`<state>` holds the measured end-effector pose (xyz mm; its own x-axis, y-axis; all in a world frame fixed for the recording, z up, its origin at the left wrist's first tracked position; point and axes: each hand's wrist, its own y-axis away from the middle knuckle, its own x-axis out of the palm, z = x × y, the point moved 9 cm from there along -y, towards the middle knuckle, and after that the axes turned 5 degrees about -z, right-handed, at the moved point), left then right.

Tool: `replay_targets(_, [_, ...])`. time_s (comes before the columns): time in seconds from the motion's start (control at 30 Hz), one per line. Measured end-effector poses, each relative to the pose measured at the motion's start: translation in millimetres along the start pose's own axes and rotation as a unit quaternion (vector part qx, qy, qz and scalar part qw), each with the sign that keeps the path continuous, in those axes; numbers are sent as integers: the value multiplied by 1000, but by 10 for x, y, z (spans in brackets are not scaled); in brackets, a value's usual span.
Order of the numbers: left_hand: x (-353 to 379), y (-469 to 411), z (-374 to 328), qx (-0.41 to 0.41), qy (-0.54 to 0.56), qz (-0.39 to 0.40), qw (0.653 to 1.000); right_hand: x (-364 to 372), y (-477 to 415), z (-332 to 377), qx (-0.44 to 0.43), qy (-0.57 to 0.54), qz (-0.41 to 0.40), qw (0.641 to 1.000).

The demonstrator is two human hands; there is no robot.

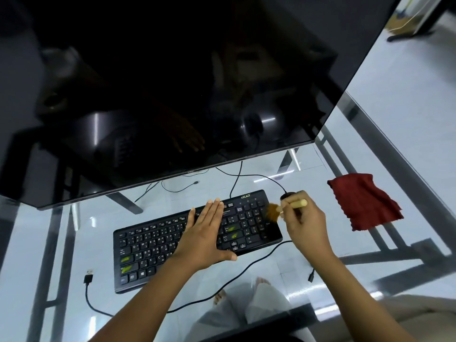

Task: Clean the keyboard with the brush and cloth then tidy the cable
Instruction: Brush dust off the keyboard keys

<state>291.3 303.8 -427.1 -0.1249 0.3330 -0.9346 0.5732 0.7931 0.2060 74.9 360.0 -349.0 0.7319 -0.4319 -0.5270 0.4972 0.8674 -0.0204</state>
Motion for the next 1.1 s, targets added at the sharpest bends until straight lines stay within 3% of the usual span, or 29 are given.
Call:
replay_targets(0.07, [-3, 8, -1, 1, -3, 1, 1000, 145, 47, -16, 41, -49, 76, 995])
replay_targets(0.13, [1, 12, 5, 1, -2, 1, 1000, 241, 89, -32, 30, -9, 116, 993])
replay_targets(0.23, [0, 5, 0, 1, -4, 1, 1000, -43, -24, 52, -3, -6, -26, 1000])
replay_targets(0.27, [-2, 4, -4, 2, -6, 1, 1000, -41, -46, 49, 10, -40, -20, 999])
replay_targets(0.33, [0, 6, -6, 2, -7, 4, 1000, 208, -6, 44, 61, -76, 100, 990])
replay_targets(0.37, [2, 6, -5, 1, -8, 3, 1000, 305, 42, 69, 54, -39, 148, 987])
replay_targets(0.4, [3, 5, -4, 1, -9, 3, 1000, 338, 47, 59, 35, -2, 151, 988])
replay_targets(0.5, [-2, 1, -3, 1, -6, -1, 1000, 99, -17, 98, 7, 5, 4, 1000])
replay_targets(0.53, [-6, 4, -5, 1, -5, -1, 1000, 101, 0, 79, 30, -37, 2, 999])
replay_targets(0.6, [-3, 10, -17, 1, -6, 3, 1000, 350, 120, 47, 87, -94, 113, 985])
replay_targets(0.67, [-10, 9, -8, -5, -6, 0, 1000, 517, 253, 51, 58, -44, 189, 979])
replay_targets(0.7, [-12, 4, 6, -12, -5, -2, 1000, 487, 245, 13, 40, -21, 161, 986])
replay_targets(0.8, [7, -3, 50, -30, -7, 6, 999, 78, 151, 10, -4, -13, -39, 999])
replay_targets(0.83, [21, 2, 61, -33, -8, 10, 999, 51, 159, 8, 1, -27, -45, 999])
replay_targets(0.93, [29, 6, 73, -32, -9, 11, 999, 360, 253, -32, 60, -70, 105, 990])
replay_targets(0.97, [23, 2, 73, -31, -9, 9, 999, 343, 215, -33, 45, -53, 94, 993])
replay_targets(1.07, [-2, 6, 63, -31, -2, 3, 1000, 21, -20, 39, 7, -39, -47, 998])
replay_targets(1.1, [-7, 7, 55, -30, -1, 3, 1000, 33, -76, 45, 9, -59, -38, 997])
